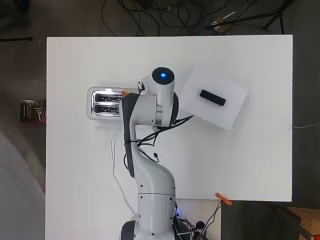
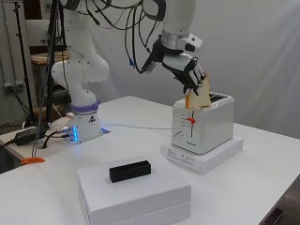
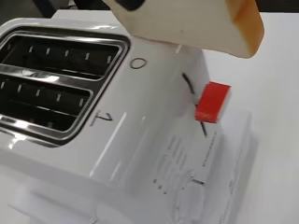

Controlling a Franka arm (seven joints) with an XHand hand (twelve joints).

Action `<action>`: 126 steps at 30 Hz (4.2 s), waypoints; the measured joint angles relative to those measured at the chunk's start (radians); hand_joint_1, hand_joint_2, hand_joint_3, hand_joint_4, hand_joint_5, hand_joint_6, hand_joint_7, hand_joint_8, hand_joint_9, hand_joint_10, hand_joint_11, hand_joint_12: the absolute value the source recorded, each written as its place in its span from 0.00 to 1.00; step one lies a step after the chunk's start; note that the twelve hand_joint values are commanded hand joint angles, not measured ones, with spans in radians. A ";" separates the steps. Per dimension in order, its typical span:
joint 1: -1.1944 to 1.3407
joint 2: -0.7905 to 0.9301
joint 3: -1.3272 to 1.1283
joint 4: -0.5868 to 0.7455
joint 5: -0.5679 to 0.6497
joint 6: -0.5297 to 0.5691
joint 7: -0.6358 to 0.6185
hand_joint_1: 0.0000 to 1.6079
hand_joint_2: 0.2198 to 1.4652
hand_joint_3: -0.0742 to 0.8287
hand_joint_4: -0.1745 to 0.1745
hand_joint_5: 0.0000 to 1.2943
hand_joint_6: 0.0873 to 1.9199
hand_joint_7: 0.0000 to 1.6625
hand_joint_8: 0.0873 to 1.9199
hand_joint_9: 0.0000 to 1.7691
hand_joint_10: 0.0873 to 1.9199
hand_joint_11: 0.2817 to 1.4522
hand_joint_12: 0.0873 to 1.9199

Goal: Teleoperate dual arm-hand system to toast a bread

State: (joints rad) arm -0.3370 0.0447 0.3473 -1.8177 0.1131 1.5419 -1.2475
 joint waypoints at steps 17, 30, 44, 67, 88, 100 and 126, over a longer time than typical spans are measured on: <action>-0.072 -0.011 0.263 -0.038 0.085 0.000 -0.005 0.75 0.78 0.08 0.13 0.52 0.69 0.61 0.52 0.74 0.00 0.39 0.00; -0.036 -0.021 0.180 -0.127 0.111 0.186 -0.036 0.84 0.77 0.08 0.00 0.48 0.72 0.55 0.52 0.54 0.55 0.36 0.00; -0.613 0.154 0.840 -0.146 -0.106 0.225 0.135 0.83 0.78 0.08 0.00 0.49 0.79 0.51 0.55 0.51 0.56 0.30 0.00; -1.100 0.275 1.396 -0.159 -0.240 0.265 0.236 0.74 0.79 0.08 0.15 0.51 0.76 0.59 0.47 0.70 0.00 0.33 0.00; -0.846 0.207 1.066 -0.147 -0.080 0.244 0.117 0.00 0.65 0.10 0.23 0.17 0.00 0.19 0.00 0.23 0.00 0.07 0.00; -0.760 0.232 0.780 -0.096 -0.089 0.254 0.274 0.00 0.66 0.09 0.28 0.21 0.00 0.17 0.00 0.20 0.00 0.07 0.00; -0.462 0.353 0.399 -0.178 -0.084 0.389 0.219 0.05 0.68 0.08 0.00 0.29 0.00 0.70 1.00 0.83 1.00 0.71 1.00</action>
State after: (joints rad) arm -0.7993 0.3975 0.7463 -1.9959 0.0287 1.9312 -1.0285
